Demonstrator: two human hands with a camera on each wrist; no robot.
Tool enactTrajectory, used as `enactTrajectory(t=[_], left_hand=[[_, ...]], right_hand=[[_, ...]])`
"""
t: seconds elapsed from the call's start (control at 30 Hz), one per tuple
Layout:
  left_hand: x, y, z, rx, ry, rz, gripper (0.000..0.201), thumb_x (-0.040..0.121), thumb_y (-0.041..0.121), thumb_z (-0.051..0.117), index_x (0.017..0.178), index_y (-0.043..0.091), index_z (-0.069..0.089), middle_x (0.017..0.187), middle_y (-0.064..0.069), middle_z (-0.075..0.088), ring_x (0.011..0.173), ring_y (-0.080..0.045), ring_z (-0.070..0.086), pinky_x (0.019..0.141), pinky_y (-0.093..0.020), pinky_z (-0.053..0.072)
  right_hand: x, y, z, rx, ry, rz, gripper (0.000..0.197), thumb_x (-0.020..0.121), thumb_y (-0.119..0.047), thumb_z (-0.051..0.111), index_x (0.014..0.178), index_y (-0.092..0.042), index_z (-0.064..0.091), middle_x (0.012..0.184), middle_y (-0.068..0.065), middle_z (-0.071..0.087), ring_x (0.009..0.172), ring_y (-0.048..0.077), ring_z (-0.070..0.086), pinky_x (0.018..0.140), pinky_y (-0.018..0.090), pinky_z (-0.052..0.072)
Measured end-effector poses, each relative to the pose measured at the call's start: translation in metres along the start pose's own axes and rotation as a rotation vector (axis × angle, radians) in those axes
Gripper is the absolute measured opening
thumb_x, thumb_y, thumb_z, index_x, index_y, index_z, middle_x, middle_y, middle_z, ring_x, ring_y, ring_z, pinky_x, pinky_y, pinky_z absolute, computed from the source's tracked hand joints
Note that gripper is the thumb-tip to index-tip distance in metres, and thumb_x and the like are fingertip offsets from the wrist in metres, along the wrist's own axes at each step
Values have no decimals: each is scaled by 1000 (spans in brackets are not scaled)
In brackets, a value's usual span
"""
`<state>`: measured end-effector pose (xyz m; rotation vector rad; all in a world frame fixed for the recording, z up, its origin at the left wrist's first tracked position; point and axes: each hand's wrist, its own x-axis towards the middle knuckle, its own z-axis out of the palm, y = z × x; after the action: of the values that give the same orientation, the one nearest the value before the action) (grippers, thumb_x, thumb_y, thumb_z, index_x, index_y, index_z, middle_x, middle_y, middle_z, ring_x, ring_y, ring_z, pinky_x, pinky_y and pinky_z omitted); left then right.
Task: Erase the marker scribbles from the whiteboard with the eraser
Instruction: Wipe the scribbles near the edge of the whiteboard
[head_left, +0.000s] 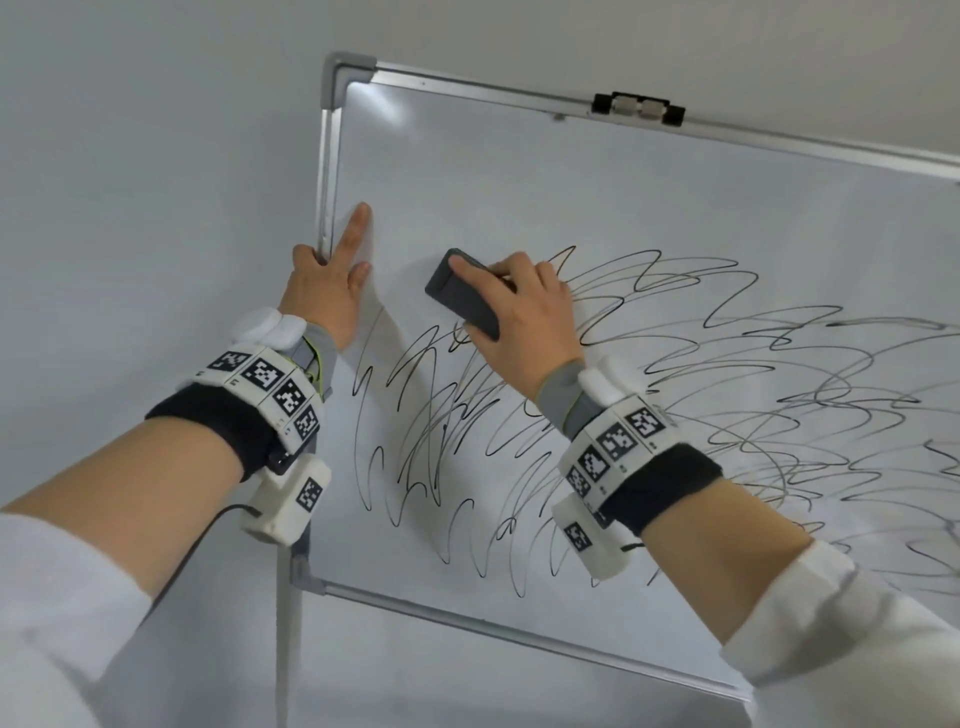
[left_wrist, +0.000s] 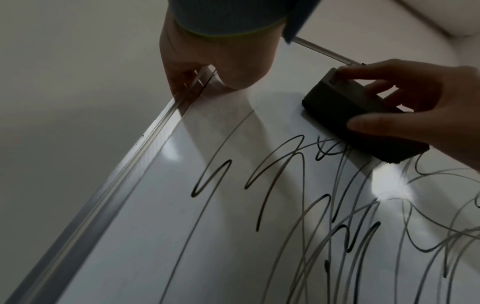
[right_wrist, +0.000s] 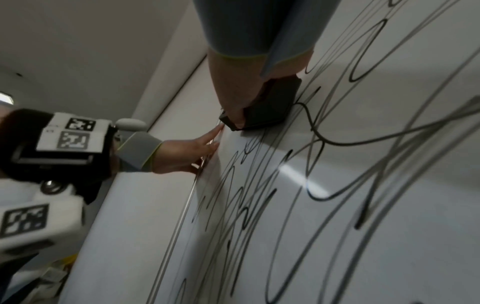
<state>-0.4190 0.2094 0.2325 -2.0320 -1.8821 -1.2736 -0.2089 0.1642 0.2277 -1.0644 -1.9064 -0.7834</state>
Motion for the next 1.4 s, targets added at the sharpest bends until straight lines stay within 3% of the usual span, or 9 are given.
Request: enactTrajectory(t=[0.13,0.3,0.4,0.53,0.73,0.9,1.03,1.23,1.4], left_hand=[[5,3,7,-8,13,-20,51,99,36,27,142,47,2,99,-9,25,67,-27,42,83,-42,44],[12,1,12,-21,6,-9,51,99,36,27,141,49,1,99,-9,25,57,-21,35,81,-39,43],[16,0,14,-30,3,9,51,100,35,28,142,49,1,98,-9,25,55,-20,33,81,-38,43],[19,4,21,-60,28,35,52,100,32,30,142,47,4,98,-9,24,65,-26,39,81,-38,42],[29,-3,27,-90,6,62,52,100,31,31,142,48,5,98,-8,24,69,-27,40,80,-35,39],[34,-8,29,-97,-9,115,53,100,28,33,143,46,6,98,-9,24,71,-27,39,83,-38,41],[40,-12,28,-105,-59,102,55,100,25,31,140,52,3,99,-7,25,71,-25,40,80,-34,38],[44,-15,25,-188,-111,128,67,98,5,29,139,54,8,101,-5,29,105,-19,52,89,-30,40],[47,-19,25,-256,-112,133,62,99,10,27,138,55,12,103,-1,31,115,-17,51,89,-22,35]], right_hand=[[12,12,2,72,81,96,63,70,-21,76,129,-22,54,102,12,55,85,31,49,72,39,39],[-10,2,25,8,-23,-101,59,65,-19,78,121,-21,60,97,11,58,79,33,51,66,41,43],[6,6,25,47,0,-45,56,66,-20,79,119,-19,61,99,11,59,81,32,52,67,40,42],[29,10,23,35,52,39,55,66,-22,78,119,-18,61,102,11,58,83,33,51,69,38,39],[2,-7,46,-24,-69,-63,54,66,-20,77,117,-18,62,99,11,59,80,32,51,66,39,41],[22,-3,41,-3,42,122,55,68,-23,77,120,-19,60,102,10,57,84,32,50,68,39,41],[1,-19,59,-45,-105,-41,54,67,-19,77,119,-19,61,100,11,59,81,32,51,67,41,44],[20,-14,59,-33,-3,99,56,66,-22,78,119,-20,60,101,9,58,84,31,51,68,37,39],[5,-32,82,-78,-151,-149,56,63,-17,77,117,-18,62,97,11,59,78,33,51,65,39,40]])
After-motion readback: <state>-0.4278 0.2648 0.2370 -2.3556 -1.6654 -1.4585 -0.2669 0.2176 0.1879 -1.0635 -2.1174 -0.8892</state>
